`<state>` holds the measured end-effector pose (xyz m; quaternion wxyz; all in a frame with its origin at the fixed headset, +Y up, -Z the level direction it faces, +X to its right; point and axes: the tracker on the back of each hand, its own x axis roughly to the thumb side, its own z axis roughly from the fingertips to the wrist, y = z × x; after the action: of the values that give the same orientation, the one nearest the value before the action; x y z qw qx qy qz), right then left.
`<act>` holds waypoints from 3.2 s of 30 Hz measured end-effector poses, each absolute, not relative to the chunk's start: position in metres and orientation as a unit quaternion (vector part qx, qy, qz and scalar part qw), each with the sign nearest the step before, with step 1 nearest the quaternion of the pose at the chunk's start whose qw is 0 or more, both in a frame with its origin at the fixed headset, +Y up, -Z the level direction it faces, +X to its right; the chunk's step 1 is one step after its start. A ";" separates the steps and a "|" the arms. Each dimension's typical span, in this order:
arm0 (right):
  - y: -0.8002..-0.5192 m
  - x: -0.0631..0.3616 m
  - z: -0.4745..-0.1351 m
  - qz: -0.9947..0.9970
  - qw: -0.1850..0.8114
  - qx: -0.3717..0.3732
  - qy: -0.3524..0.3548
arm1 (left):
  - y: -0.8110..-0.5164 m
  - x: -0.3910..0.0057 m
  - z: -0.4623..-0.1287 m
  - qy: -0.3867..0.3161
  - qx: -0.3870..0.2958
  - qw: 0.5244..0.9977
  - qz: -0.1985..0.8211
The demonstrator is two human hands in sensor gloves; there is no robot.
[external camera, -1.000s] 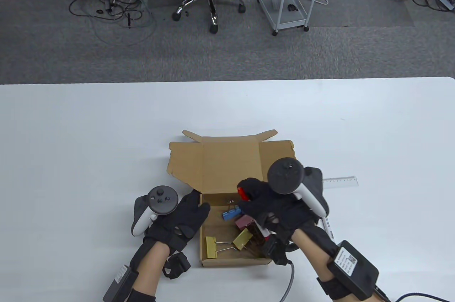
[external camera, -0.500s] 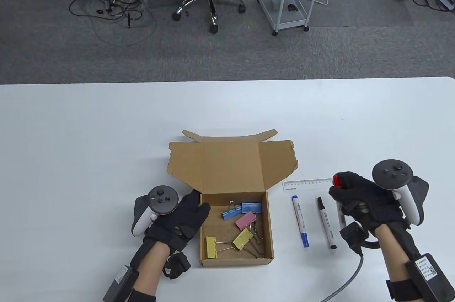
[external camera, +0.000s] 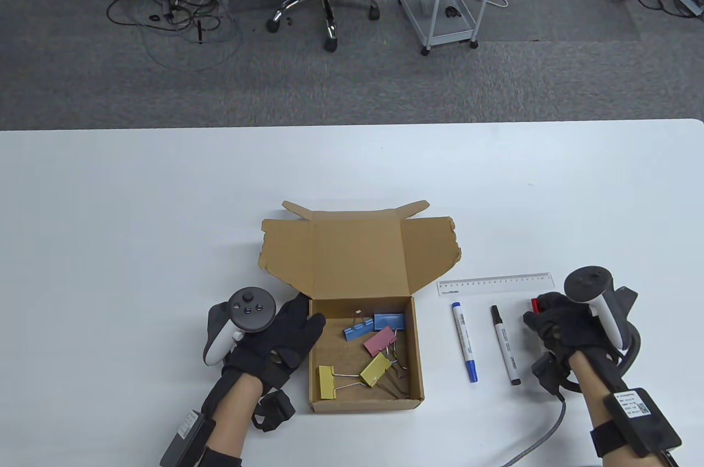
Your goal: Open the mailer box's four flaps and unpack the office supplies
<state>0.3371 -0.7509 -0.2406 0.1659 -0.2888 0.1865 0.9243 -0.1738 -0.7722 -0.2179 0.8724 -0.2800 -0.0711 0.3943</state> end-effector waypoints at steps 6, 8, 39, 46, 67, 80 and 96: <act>-0.753 0.331 -0.241 0.937 0.132 -0.289 0.145 | -0.772 -0.174 -0.218 -0.070 -0.280 0.872 0.395; -0.753 0.331 -0.241 0.936 0.135 -0.290 0.144 | -0.772 -0.174 -0.218 -0.070 -0.280 0.872 0.395; -0.724 0.180 -0.197 0.892 0.397 0.056 0.210 | -0.772 -0.174 -0.217 -0.061 -0.271 0.879 0.387; -0.752 0.168 -0.189 0.892 0.388 0.073 0.219 | -0.762 -0.173 -0.214 -0.044 -0.241 0.908 0.339; -0.752 0.160 -0.188 0.908 0.359 0.070 0.203 | -0.672 -0.148 -0.176 -0.037 -0.139 0.968 0.205; -0.752 0.160 -0.187 0.910 0.358 0.067 0.200 | -0.682 -0.070 -0.203 -0.093 -0.234 0.955 0.158; -0.752 0.160 -0.188 0.911 0.353 0.068 0.201 | -0.690 -0.057 -0.205 -0.076 -0.211 0.969 0.100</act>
<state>0.1604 -0.7521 -0.1883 0.3533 0.0681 0.2015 0.9110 -0.0573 -0.6897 -0.2053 0.9695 -0.2108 -0.0756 0.0997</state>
